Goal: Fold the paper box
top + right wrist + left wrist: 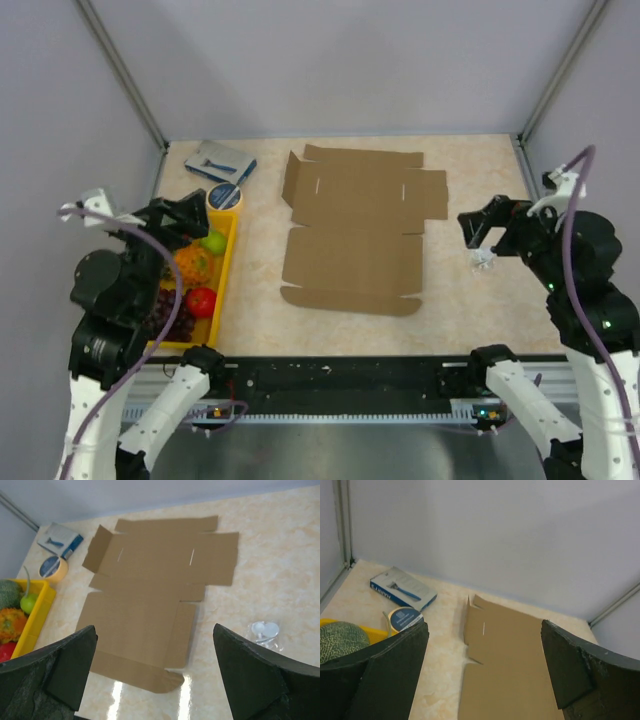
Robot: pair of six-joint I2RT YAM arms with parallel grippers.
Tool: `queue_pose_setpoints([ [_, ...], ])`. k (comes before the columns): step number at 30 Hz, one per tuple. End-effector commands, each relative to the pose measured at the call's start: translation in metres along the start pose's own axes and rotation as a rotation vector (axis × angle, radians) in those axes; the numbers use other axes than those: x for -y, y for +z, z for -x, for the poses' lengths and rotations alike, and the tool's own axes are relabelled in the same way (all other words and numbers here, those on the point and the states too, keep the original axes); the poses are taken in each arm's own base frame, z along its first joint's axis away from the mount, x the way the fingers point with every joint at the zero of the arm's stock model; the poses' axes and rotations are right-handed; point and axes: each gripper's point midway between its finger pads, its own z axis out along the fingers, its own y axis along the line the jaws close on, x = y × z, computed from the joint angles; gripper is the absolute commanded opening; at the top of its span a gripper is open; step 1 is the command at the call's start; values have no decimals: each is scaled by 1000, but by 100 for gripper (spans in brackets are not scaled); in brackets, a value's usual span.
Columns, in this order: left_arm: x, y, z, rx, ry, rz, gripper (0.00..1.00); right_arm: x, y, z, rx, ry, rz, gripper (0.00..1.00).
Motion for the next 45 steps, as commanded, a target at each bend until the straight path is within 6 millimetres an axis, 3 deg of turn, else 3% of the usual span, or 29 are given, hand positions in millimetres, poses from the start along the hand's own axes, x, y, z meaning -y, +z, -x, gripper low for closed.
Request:
queue_pose_setpoints([
  [1,11,39,-64,-285,48,-13,98,-6,52,-38,-155,65,48,99],
  [2,12,55,-90,-373,62,-5,98,-6,63,-52,-210,76,58,99],
  [4,26,70,-117,-478,50,-63,97,-15,89,-76,-331,114,113,99],
  [5,27,85,-145,-562,55,-67,92,-20,101,-82,-355,142,140,99],
  [7,38,102,-164,-620,53,-117,91,-33,121,-100,-430,188,228,99],
  [8,34,121,-189,-671,64,-100,91,-38,130,-104,-424,211,256,99],
  [10,32,144,-205,-705,81,-88,91,-42,143,-118,-469,250,291,99],
  [11,20,161,-238,-779,87,-55,92,-43,146,-125,-485,273,302,99],
  [13,24,181,-257,-838,46,-89,92,-49,154,-126,-471,289,344,99],
  [14,9,194,-291,-908,32,-63,92,-48,156,-134,-492,314,344,99],
  [15,4,205,-303,-922,29,-65,90,-50,158,-133,-485,313,355,99],
  [16,4,219,-302,-921,44,-71,89,-50,158,-135,-491,317,358,99],
  [17,-13,228,-333,-987,58,-28,89,-48,159,-138,-494,315,355,99],
  [18,-12,242,-330,-978,82,-33,89,-47,159,-138,-493,315,351,99],
  [19,-25,248,-358,-1028,89,-3,89,-45,159,-139,-491,312,344,99],
  [21,-28,268,-362,-1018,94,-4,88,-42,159,-140,-486,306,338,99],
  [22,-37,268,-385,-1065,90,9,86,-40,159,-142,-489,304,335,99],
  [28,-52,303,-419,-1054,61,-19,75,-19,163,-146,-488,331,300,99],
  [31,-51,314,-420,-1021,53,-34,68,-16,163,-149,-492,334,291,99],
  [33,-55,317,-424,-1015,54,-25,58,-15,163,-150,-493,334,289,99],
  [35,-59,316,-433,-1025,55,-17,51,-16,164,-154,-501,346,292,99],
  [36,-61,314,-434,-1030,60,-15,40,-16,165,-154,-496,347,297,99],
  [41,-62,303,-434,-1055,76,-25,12,-15,176,-167,-524,353,268,99],
  [42,-65,292,-440,-1084,72,-20,1,-16,181,-166,-518,354,269,99],
  [43,-61,288,-431,-1077,67,-28,0,-19,186,-165,-521,363,274,99],
  [45,-60,263,-440,-1131,27,-54,0,-26,198,-176,-563,376,293,99],
])
